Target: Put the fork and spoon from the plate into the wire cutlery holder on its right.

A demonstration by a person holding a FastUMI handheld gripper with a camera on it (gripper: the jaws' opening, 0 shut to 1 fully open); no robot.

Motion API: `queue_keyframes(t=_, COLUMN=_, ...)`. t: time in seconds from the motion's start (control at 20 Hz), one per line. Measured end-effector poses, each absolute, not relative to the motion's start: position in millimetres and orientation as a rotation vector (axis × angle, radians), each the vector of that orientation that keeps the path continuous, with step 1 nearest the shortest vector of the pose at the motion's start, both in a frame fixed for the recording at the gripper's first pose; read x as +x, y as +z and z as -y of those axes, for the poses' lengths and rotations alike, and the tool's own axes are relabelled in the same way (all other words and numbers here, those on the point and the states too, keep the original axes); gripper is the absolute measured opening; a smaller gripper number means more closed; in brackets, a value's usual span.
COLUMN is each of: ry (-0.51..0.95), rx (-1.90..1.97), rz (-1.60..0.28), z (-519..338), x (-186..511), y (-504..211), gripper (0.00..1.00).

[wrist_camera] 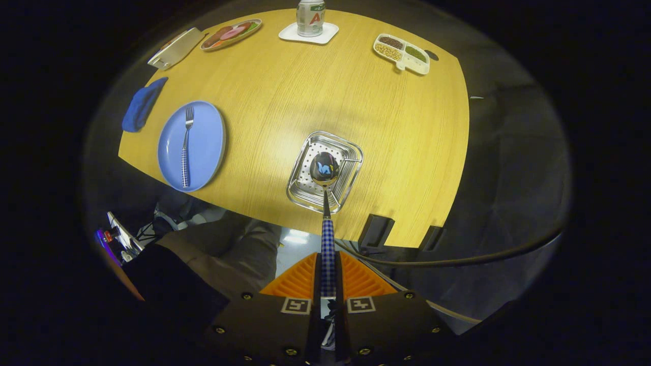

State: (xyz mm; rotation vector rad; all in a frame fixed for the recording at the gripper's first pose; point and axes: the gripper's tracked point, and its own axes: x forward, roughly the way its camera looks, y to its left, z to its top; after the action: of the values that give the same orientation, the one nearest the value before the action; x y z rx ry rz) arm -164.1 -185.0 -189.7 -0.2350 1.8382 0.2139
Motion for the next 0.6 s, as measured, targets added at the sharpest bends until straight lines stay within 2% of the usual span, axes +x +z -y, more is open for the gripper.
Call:
queue_keyframes(t=0.35, ry=0.225, rx=-0.260, rz=-1.923, z=182, x=-146, y=-217, gripper=0.11)
queue_keyframes(t=0.6, ry=0.228, rx=-0.242, rz=-1.876, z=179, x=-138, y=-228, gripper=0.13)
